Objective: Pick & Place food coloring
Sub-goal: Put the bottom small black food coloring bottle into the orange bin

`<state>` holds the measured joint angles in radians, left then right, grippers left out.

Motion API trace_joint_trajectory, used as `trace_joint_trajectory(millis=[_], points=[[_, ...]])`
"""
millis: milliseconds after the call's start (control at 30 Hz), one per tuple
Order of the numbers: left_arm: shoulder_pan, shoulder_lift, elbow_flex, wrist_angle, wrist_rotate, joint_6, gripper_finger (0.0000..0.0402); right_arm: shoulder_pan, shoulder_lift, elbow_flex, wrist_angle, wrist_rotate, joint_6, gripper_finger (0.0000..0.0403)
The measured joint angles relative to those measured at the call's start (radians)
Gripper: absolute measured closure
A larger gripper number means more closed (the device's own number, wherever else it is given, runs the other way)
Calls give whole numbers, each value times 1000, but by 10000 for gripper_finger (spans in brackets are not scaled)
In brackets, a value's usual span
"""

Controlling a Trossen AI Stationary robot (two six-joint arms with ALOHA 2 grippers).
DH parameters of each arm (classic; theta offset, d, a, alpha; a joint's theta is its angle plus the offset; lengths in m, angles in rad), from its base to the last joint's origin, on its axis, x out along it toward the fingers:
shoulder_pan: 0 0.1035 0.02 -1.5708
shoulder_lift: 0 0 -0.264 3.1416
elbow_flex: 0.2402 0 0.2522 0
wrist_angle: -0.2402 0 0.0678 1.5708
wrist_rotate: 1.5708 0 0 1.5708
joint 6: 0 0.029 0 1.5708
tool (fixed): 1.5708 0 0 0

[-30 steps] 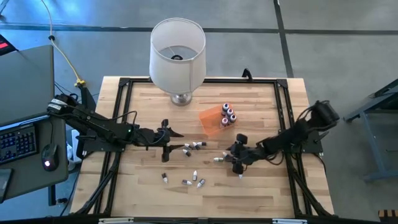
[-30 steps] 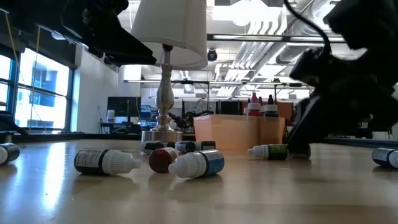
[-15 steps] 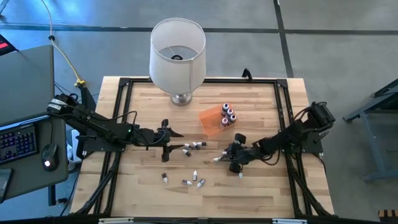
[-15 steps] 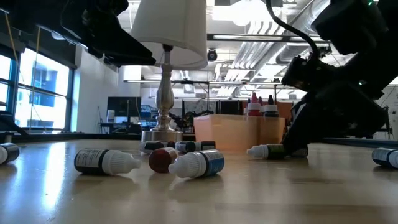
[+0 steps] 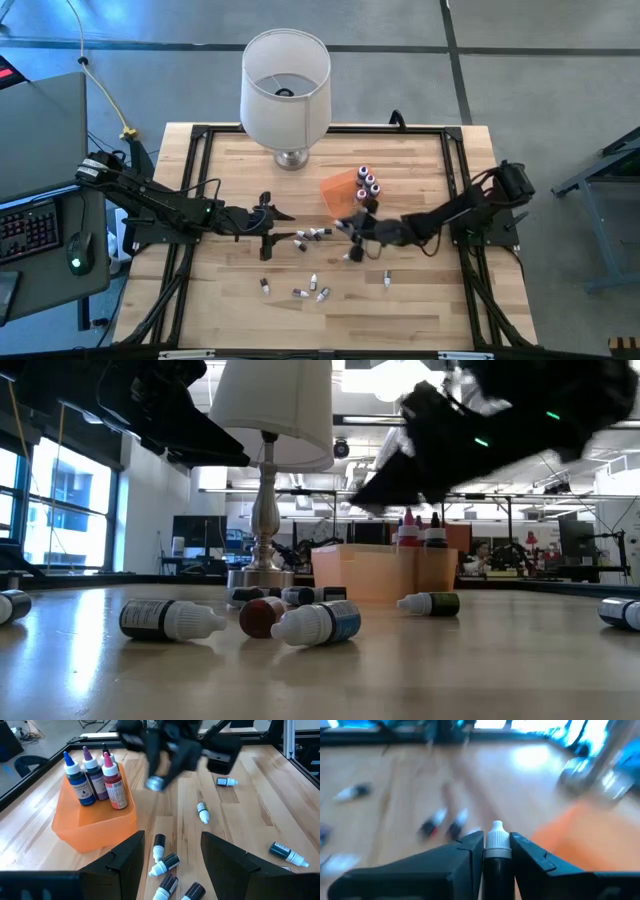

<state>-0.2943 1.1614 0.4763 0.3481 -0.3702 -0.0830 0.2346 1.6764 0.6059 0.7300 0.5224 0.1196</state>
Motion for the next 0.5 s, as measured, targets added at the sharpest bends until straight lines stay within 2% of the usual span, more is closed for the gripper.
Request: trace_joint_trajectory(millis=[100, 167, 333, 500], points=[[0, 0, 0, 0, 0, 0, 211, -57, 6, 105, -58, 26, -116, 323], [0, 0, 0, 0, 0, 0, 211, -100, 21, 174, -169, 26, -151, 331], [0, 0, 0, -2, 0, 0, 211, -202, 92, 327, -514, 16, -82, 330], [0, 0, 0, -9, 0, 0, 211, -251, 169, 426, -696, -49, -42, 318]])
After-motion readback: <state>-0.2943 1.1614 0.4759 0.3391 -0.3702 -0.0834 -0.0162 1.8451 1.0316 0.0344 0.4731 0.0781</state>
